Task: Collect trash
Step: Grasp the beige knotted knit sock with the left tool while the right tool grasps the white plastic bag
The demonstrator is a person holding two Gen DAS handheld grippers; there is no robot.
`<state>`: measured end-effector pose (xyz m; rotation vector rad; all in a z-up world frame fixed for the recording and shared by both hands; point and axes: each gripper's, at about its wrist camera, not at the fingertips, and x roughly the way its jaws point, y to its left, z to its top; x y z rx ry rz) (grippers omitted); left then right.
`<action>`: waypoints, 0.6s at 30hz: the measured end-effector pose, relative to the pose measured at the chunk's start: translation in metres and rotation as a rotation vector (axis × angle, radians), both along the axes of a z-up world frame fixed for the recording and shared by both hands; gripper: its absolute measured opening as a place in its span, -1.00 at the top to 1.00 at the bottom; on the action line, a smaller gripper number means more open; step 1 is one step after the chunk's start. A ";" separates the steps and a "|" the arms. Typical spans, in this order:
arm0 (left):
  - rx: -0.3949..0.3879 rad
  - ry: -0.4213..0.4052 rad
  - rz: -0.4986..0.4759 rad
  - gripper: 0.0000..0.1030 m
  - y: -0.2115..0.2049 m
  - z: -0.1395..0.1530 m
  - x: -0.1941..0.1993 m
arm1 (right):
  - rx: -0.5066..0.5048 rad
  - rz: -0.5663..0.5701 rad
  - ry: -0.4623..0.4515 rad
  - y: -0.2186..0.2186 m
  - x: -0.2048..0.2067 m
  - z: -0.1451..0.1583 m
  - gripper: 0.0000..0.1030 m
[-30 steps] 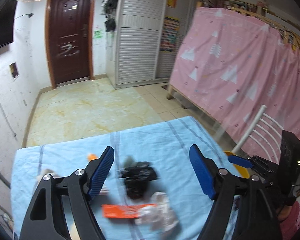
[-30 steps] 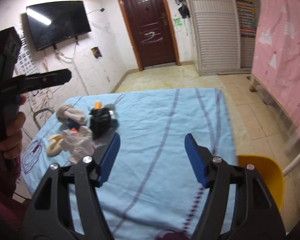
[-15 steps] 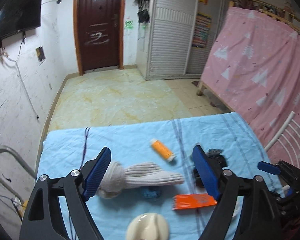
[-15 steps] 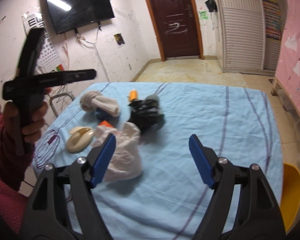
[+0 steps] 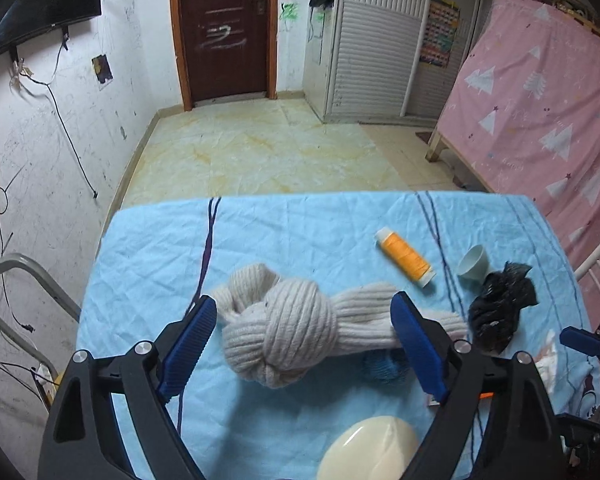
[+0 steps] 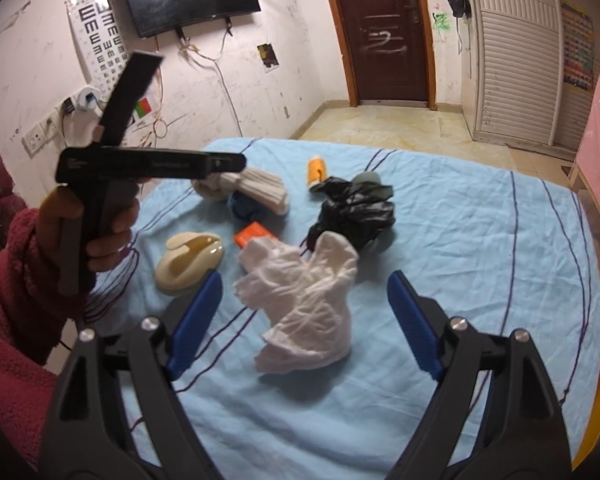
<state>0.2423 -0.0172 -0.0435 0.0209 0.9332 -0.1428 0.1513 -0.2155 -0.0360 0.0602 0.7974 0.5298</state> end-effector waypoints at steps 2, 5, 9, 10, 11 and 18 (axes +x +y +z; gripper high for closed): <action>-0.015 0.025 0.000 -0.56 0.002 -0.007 0.002 | -0.007 0.005 0.007 0.003 0.001 -0.003 -0.58; -0.041 0.039 0.003 -0.56 0.005 -0.012 0.004 | -0.014 0.007 0.021 0.007 0.001 -0.008 -0.58; -0.065 0.047 0.020 -0.29 0.009 -0.015 0.003 | -0.016 0.006 0.030 0.006 0.002 -0.011 -0.58; -0.061 0.045 0.032 -0.19 0.011 -0.014 0.002 | -0.016 0.005 0.031 0.006 0.002 -0.012 -0.58; -0.065 0.044 0.042 -0.14 0.013 -0.014 0.001 | -0.016 0.005 0.033 0.007 0.002 -0.013 -0.58; -0.112 0.016 0.062 -0.06 0.019 -0.003 -0.007 | -0.019 -0.010 0.030 0.006 0.003 -0.014 -0.58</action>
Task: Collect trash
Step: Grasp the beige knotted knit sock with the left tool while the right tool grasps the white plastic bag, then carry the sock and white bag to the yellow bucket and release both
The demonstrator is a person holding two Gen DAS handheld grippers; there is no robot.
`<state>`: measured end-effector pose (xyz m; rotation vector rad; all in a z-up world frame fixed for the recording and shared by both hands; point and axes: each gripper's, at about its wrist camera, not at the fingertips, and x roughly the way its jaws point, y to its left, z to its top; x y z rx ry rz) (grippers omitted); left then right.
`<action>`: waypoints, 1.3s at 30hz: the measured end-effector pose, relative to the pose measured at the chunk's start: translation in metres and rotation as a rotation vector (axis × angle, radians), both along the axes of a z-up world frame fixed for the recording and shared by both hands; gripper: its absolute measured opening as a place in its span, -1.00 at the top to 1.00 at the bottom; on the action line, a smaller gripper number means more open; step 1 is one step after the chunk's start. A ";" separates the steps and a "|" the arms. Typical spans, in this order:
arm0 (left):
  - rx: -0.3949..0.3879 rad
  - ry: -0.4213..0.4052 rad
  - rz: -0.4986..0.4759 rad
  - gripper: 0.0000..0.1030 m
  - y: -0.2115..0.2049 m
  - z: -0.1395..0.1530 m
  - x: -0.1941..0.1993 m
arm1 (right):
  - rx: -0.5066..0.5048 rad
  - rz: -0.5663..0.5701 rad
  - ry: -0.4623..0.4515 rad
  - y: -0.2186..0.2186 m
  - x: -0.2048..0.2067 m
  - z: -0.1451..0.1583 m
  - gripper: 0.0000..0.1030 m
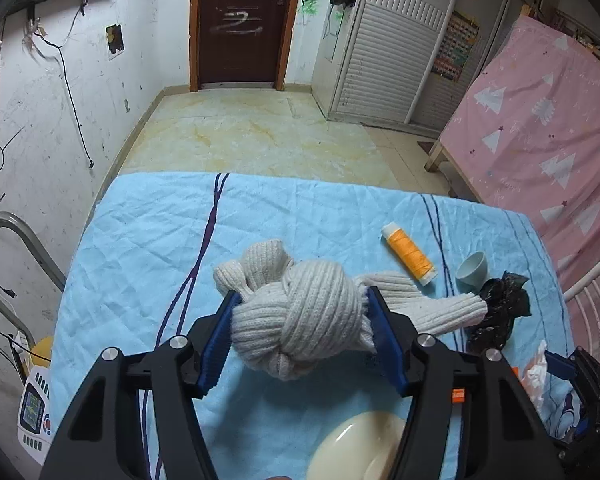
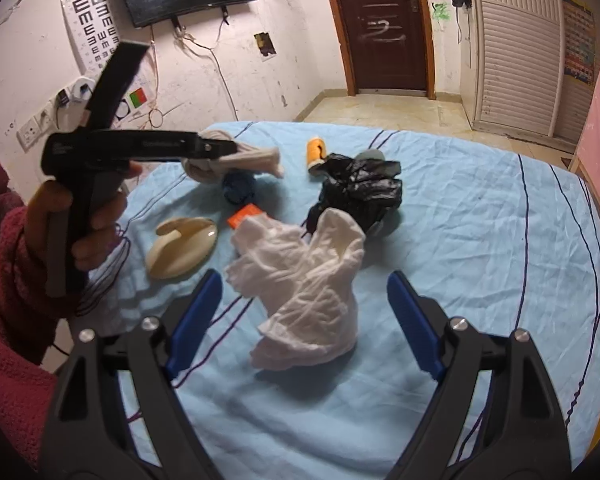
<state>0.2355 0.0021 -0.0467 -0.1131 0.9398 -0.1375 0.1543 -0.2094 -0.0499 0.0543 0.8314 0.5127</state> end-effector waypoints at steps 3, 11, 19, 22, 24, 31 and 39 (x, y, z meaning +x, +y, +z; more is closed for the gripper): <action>-0.013 -0.036 0.004 -0.06 0.002 0.012 -0.005 | -0.001 -0.001 0.003 -0.001 -0.001 -0.001 -0.38; -0.013 -0.088 -0.001 -0.07 -0.008 0.037 -0.015 | -0.001 -0.001 0.002 -0.004 -0.005 -0.003 0.28; -0.001 -0.125 -0.022 -0.07 -0.023 0.052 -0.029 | 0.032 -0.023 -0.033 -0.018 -0.012 0.005 0.50; 0.007 -0.135 -0.035 -0.07 -0.032 0.058 -0.033 | 0.046 -0.038 -0.044 -0.028 -0.015 0.007 0.50; 0.014 -0.142 -0.048 -0.07 -0.042 0.062 -0.035 | 0.055 -0.053 -0.053 -0.037 -0.017 0.009 0.50; 0.036 -0.172 -0.113 -0.07 -0.079 0.076 -0.046 | 0.080 -0.125 -0.090 -0.077 -0.026 0.016 0.50; 0.062 -0.193 -0.214 -0.07 -0.141 0.086 -0.055 | 0.083 -0.233 -0.109 -0.128 -0.043 0.016 0.50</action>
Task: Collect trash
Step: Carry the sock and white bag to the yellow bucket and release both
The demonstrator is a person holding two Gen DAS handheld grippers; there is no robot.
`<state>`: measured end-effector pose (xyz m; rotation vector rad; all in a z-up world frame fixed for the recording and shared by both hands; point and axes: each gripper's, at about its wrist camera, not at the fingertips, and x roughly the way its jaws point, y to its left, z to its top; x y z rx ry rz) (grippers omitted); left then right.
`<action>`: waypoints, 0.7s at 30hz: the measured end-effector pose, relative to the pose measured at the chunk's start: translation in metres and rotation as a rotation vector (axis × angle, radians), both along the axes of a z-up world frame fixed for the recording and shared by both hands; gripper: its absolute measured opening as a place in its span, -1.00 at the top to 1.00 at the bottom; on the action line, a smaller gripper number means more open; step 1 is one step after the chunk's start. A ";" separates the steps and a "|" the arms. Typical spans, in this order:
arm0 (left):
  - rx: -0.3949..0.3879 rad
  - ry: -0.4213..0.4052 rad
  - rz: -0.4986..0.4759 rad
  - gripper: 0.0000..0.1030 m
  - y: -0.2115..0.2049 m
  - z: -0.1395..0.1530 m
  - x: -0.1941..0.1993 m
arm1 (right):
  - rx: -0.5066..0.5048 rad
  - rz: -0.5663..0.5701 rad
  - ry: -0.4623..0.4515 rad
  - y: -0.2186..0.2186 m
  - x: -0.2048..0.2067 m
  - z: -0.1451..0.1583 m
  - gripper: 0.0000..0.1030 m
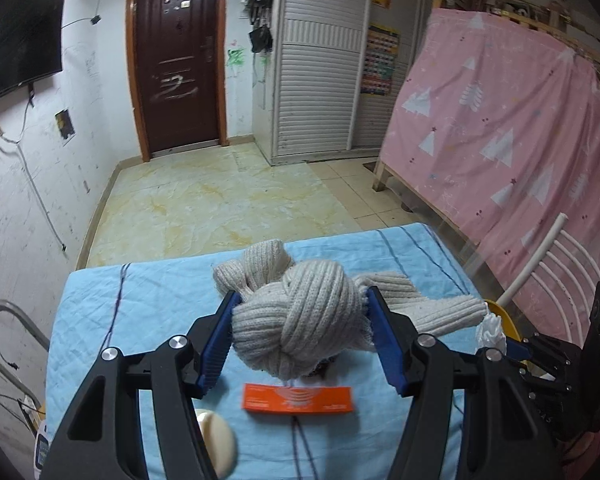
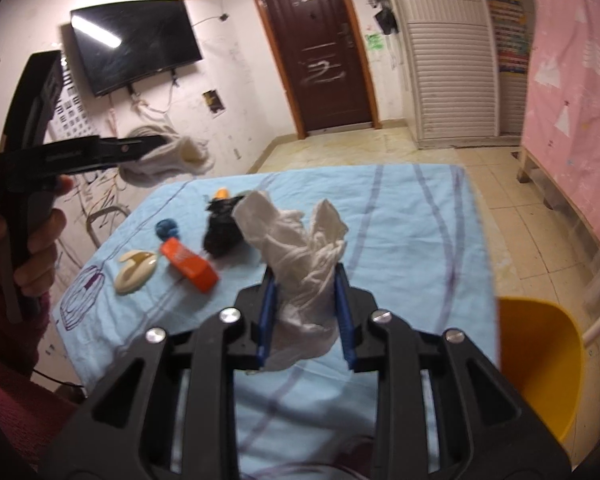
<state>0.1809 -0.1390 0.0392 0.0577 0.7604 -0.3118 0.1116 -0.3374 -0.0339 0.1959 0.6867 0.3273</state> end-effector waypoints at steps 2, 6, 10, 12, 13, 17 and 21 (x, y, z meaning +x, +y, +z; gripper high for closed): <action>0.009 -0.002 -0.022 -0.07 -0.014 0.001 -0.002 | 0.001 -0.027 0.000 -0.015 -0.005 -0.002 0.50; 0.027 -0.006 -0.068 -0.07 -0.044 0.002 -0.008 | 0.005 -0.086 -0.005 -0.043 -0.016 -0.005 0.50; 0.042 -0.012 -0.120 -0.07 -0.080 0.003 -0.014 | 0.013 -0.146 -0.011 -0.072 -0.025 -0.008 0.50; 0.051 -0.017 -0.145 -0.07 -0.095 0.003 -0.018 | 0.020 -0.171 -0.012 -0.084 -0.027 -0.010 0.50; 0.055 -0.018 -0.154 -0.07 -0.102 0.003 -0.019 | 0.025 -0.184 -0.010 -0.090 -0.028 -0.011 0.50; 0.081 -0.023 -0.200 -0.07 -0.134 -0.001 -0.025 | 0.053 -0.242 -0.001 -0.118 -0.034 -0.021 0.50; 0.105 -0.021 -0.236 -0.07 -0.160 -0.006 -0.029 | 0.080 -0.280 0.012 -0.137 -0.037 -0.032 0.50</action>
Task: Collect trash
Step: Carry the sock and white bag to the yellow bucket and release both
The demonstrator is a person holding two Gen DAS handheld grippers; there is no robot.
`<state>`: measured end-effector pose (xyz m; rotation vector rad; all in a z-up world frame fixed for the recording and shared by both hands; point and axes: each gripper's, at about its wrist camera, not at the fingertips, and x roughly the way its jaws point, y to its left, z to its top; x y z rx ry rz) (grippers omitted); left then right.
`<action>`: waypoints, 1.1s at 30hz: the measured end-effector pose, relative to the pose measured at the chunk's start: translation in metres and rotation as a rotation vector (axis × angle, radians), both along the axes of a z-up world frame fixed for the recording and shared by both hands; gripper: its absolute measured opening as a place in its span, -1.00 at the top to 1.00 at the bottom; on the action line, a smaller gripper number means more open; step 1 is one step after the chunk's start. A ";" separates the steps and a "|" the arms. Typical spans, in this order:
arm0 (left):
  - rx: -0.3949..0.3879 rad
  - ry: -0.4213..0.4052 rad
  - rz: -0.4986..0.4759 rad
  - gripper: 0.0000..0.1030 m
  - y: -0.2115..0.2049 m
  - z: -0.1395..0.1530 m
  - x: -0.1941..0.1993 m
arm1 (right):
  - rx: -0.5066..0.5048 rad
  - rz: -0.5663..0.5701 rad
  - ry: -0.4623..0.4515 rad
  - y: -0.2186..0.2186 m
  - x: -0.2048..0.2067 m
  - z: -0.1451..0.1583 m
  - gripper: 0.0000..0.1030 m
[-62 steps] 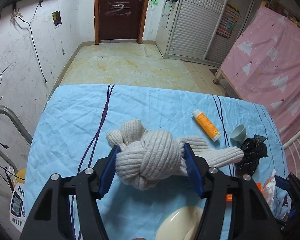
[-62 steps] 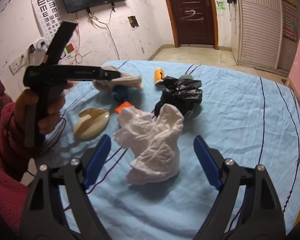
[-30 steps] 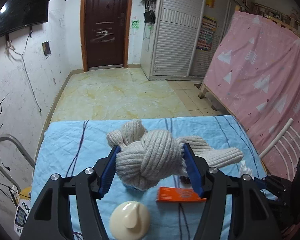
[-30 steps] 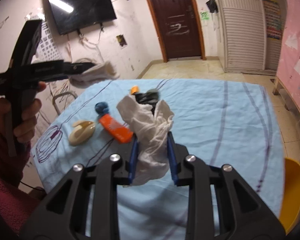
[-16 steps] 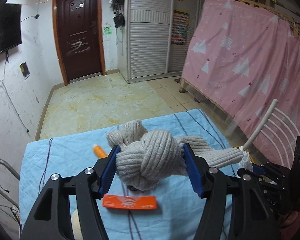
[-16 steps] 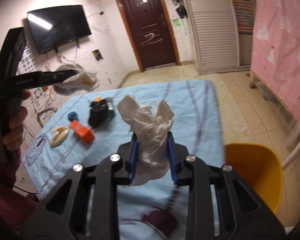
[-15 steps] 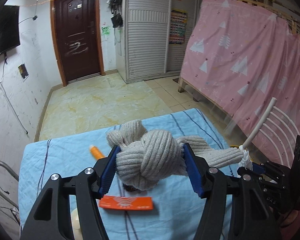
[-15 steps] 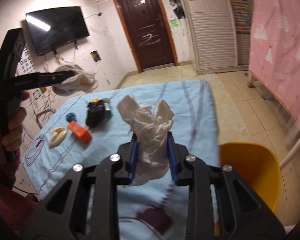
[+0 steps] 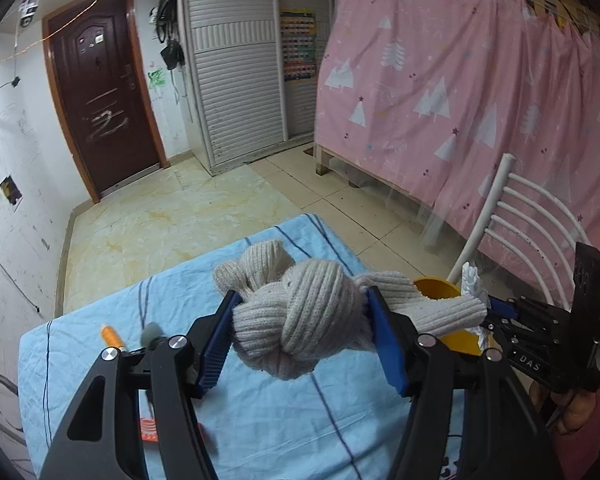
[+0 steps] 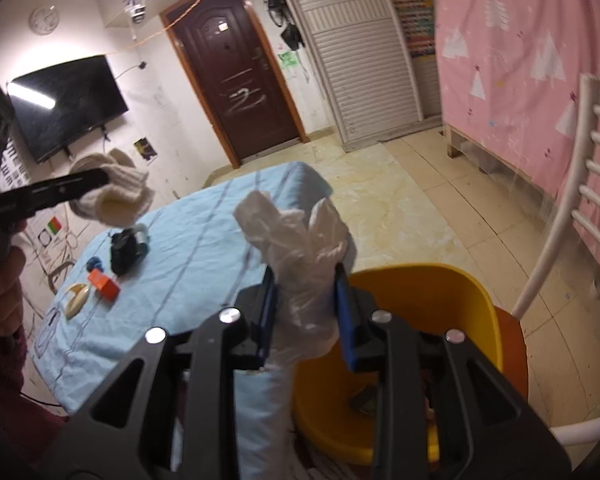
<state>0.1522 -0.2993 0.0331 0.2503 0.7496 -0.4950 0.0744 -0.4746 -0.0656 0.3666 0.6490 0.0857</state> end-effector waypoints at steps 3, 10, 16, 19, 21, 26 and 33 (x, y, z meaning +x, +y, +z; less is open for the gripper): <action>0.018 -0.009 -0.029 -0.07 -0.017 -0.003 -0.002 | 0.021 -0.027 0.011 -0.012 -0.001 -0.009 0.49; 0.037 -0.004 -0.107 -0.07 -0.060 -0.014 -0.009 | 0.053 -0.072 0.044 -0.037 -0.004 -0.026 0.25; 0.046 -0.004 -0.149 -0.07 -0.088 -0.024 -0.009 | 0.069 -0.105 0.047 -0.049 -0.006 -0.031 -0.08; 0.044 0.011 -0.163 -0.07 -0.095 -0.030 -0.008 | 0.071 -0.125 0.044 -0.056 -0.009 -0.032 -0.12; 0.038 0.018 -0.179 -0.08 -0.101 -0.033 -0.007 | 0.076 -0.141 0.041 -0.061 -0.012 -0.031 -0.14; 0.004 0.039 -0.216 -0.19 -0.113 -0.043 -0.007 | 0.074 -0.173 0.036 -0.070 -0.018 -0.030 -0.17; 0.001 0.048 -0.203 -0.27 -0.116 -0.047 -0.005 | 0.071 -0.175 0.034 -0.072 -0.019 -0.029 -0.18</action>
